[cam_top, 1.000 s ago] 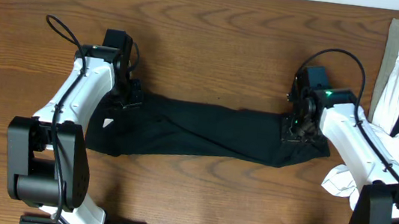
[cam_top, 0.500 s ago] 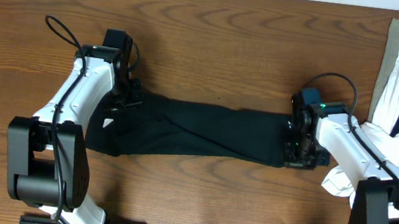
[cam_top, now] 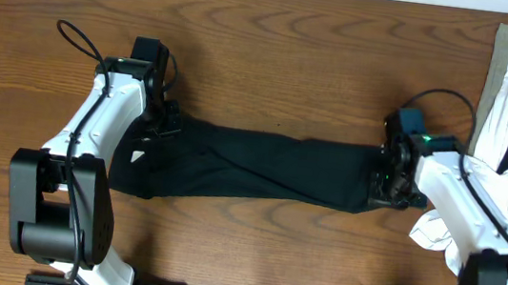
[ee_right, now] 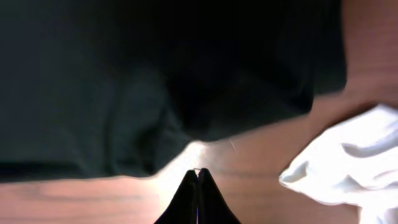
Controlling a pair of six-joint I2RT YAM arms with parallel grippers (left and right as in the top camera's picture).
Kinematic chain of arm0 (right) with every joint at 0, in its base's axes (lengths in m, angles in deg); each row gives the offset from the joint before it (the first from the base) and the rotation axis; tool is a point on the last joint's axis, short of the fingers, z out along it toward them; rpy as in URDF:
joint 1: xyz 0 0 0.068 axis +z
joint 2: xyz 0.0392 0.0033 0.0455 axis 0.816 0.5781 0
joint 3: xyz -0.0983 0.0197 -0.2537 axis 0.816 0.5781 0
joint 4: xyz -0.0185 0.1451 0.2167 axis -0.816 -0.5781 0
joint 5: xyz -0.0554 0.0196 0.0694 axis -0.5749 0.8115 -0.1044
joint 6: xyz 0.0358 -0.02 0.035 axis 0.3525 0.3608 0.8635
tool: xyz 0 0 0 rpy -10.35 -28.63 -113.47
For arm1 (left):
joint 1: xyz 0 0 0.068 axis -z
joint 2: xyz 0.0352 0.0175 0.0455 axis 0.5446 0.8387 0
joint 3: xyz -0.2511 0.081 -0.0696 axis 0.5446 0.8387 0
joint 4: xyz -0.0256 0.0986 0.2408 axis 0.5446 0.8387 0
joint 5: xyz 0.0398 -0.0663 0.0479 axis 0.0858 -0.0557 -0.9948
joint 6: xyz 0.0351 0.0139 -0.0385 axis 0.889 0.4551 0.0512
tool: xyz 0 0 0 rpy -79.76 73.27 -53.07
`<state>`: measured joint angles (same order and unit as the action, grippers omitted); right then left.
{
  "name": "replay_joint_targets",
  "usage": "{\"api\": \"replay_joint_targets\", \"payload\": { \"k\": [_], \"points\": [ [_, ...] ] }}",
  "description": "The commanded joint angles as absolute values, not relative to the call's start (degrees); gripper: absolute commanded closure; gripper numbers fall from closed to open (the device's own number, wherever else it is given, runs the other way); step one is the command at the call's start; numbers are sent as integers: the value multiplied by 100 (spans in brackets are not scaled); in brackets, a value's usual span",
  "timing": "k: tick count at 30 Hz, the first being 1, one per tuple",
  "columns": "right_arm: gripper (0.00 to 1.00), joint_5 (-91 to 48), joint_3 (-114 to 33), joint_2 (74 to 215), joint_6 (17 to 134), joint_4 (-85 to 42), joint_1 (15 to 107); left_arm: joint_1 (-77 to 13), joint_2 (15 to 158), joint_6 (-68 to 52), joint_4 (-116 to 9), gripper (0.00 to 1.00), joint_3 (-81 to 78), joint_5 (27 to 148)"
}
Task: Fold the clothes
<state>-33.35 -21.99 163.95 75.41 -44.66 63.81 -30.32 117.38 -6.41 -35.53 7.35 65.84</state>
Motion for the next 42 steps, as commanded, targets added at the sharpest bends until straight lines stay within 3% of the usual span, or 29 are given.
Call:
{"api": "replay_joint_targets", "payload": {
  "k": [1, 10, 18, 26, 34, 42],
  "points": [
    [98, -3426, -2271, 16281, 7655, -4160, 6235, -3051, 11600, -652, -3540, 74, 608, 6600],
    [98, -3472, -2269, 16292, 7644, -3483, 5336, -3051, 11600, -650, -3603, 69, 608, 6597],
    [98, -2150, -2267, 16314, 7097, -3083, 4224, -3051, 11600, -628, -3730, 65, 608, 6525],
    [95, -2041, -2142, 16322, 7006, -2845, 4071, -3051, 11600, -628, -3682, 65, 608, 6165],
    [80, -1276, -1814, 16325, 7006, -2860, 3900, -3051, 11600, -630, -3793, 65, 608, 6162],
    [70, -1109, -1425, 16325, 7049, -2775, 3743, -3051, 11600, -630, -3725, 65, 608, 6165]
  ]
}}
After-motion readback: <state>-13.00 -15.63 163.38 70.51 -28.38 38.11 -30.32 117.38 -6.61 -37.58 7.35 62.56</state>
